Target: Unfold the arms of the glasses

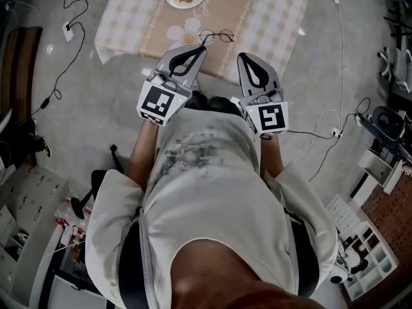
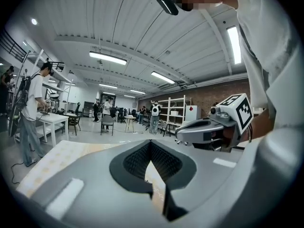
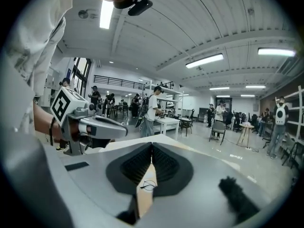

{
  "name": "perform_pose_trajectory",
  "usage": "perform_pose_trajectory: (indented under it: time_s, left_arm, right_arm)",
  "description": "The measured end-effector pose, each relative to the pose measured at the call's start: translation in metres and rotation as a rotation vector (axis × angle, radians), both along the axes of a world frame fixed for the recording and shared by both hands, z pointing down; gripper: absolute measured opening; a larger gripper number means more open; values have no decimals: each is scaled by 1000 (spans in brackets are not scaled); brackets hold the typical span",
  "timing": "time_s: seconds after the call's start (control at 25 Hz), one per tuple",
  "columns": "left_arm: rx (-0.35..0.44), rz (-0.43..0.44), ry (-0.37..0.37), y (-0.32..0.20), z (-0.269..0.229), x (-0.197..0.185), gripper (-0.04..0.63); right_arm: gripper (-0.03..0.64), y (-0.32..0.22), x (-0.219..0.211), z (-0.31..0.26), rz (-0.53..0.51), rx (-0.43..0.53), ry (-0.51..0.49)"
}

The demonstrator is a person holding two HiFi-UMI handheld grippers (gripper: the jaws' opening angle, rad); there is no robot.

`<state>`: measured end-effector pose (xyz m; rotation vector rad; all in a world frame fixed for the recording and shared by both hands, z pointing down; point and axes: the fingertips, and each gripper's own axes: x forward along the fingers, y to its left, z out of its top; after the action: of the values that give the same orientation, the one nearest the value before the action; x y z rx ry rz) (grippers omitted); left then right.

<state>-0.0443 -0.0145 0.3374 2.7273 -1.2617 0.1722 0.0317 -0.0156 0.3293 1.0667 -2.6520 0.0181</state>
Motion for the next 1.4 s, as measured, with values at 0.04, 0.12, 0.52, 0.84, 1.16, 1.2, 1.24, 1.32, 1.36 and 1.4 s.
perform_pose_trajectory:
  time_s: [0.04, 0.12, 0.52, 0.84, 1.16, 1.2, 1.24, 1.32, 1.36, 1.4]
  left_arm:
    - [-4, 8, -6, -1, 3, -1, 11]
    - [-4, 27, -21, -4, 8, 0, 11]
    - [-49, 76, -56, -23, 35, 10, 11]
    - [-92, 84, -112, -40, 61, 17, 22]
    - [-139, 116, -143, -56, 82, 32, 34]
    - [-143, 123, -152, -58, 86, 34, 37]
    - [-147, 130, -161, -60, 89, 36, 39]
    - [-156, 144, -174, -64, 95, 39, 43]
    - [-160, 151, -178, -66, 97, 41, 44]
    - [-163, 157, -180, -68, 99, 42, 46]
  right_arm:
    - [17, -1, -1, 2, 5, -2, 6]
    - [17, -2, -1, 7, 15, -10, 15]
    - [17, -20, 3, 29, 12, -42, 66]
    - [17, -39, 2, 49, -38, -81, 83]
    - [17, -51, 1, 67, -70, -112, 104]
    - [17, -53, 2, 68, -68, -116, 103]
    - [17, -55, 3, 70, -66, -120, 104]
    - [17, -58, 5, 74, -63, -131, 107]
    - [17, -59, 6, 76, -63, -136, 110]
    - [17, -60, 7, 79, -63, -141, 115]
